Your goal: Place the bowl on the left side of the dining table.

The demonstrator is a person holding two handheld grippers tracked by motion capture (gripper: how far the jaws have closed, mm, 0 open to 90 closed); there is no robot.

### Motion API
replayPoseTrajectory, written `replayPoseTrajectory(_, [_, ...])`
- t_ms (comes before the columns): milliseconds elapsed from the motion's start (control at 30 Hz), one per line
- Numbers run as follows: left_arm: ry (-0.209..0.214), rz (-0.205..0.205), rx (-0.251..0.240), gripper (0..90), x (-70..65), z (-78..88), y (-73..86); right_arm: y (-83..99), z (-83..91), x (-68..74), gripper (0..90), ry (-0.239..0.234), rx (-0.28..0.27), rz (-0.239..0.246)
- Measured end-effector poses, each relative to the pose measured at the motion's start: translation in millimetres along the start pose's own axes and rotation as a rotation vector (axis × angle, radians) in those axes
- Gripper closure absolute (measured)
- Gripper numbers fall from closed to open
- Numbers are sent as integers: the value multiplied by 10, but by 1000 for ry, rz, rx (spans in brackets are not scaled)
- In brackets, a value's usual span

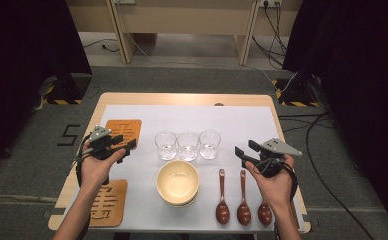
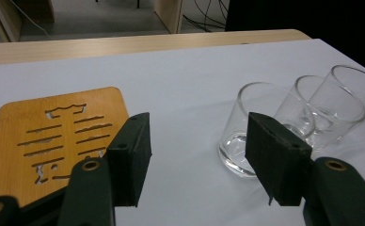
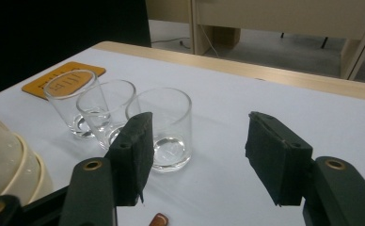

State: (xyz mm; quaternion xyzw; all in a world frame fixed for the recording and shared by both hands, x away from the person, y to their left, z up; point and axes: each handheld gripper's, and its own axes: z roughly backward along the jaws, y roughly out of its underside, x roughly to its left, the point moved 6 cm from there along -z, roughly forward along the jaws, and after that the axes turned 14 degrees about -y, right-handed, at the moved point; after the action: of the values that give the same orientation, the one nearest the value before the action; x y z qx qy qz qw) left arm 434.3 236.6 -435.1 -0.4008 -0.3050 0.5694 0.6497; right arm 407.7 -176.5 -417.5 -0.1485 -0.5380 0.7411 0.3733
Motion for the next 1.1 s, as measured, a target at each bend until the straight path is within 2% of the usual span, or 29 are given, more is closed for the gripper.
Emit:
replayPoseTrajectory(100, [2,-9,-4,406,-27,18,-3,7,3,-30,435,12,2,11])
replayPoseTrajectory(333, [49,-28,-19,420,-180,121,-2,29,-6,-83,442,47,5,25])
replayPoseTrajectory(367, [64,-41,-23,420,-233,163,15,38,-8,-86,444,48,10,19])
replayPoseTrajectory(500, [88,-50,-24,420,-314,217,54,72,-31,-85,450,34,20,0])
replayPoseTrajectory(600, [90,-58,-23,421,-340,232,71,99,-48,-72,450,32,33,-2])
replayPoseTrajectory(767, [107,-75,-30,422,-426,295,92,118,-72,-84,461,36,42,5])
replayPoseTrajectory(1100, [183,-130,-49,429,-686,410,156,140,-81,-96,483,40,62,10])
